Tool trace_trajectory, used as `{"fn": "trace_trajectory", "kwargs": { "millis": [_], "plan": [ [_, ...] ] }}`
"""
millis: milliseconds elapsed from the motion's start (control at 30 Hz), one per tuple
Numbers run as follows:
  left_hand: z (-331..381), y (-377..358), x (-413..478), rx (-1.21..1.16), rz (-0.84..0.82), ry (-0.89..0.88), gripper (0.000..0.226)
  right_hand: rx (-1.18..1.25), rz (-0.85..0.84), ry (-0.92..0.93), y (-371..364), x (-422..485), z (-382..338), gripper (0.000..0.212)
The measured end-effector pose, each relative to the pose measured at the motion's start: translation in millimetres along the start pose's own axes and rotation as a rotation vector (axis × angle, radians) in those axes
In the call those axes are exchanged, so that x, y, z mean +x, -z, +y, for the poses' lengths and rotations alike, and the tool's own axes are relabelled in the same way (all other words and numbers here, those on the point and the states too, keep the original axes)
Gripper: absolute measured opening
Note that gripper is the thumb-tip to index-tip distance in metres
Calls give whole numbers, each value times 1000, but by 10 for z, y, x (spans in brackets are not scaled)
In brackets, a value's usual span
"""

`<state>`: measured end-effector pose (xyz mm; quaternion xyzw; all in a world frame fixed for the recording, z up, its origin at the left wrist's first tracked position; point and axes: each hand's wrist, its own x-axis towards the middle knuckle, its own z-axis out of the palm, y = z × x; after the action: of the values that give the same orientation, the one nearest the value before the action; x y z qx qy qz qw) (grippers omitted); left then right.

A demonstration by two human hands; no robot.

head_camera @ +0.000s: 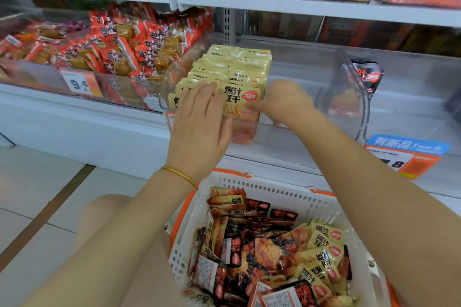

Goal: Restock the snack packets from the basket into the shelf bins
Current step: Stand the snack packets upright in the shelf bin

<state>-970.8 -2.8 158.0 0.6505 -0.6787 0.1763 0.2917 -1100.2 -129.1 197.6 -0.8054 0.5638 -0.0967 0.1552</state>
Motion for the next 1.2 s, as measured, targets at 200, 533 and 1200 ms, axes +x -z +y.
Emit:
{"fn": "trace_trajectory", "kwargs": {
  "millis": [200,533,1200],
  "plan": [
    [160,-99,-433,-120,29,-229,27,289,231,192,119,-881,4,27],
    [-89,-706,-783,112,-803,-75,30,312,-643,-35,-1899,-1128,621,21],
    [-253,-814,-761,232,-1023,102,35,332,-890,10,-3418,-1000,421,46]
  ]
}}
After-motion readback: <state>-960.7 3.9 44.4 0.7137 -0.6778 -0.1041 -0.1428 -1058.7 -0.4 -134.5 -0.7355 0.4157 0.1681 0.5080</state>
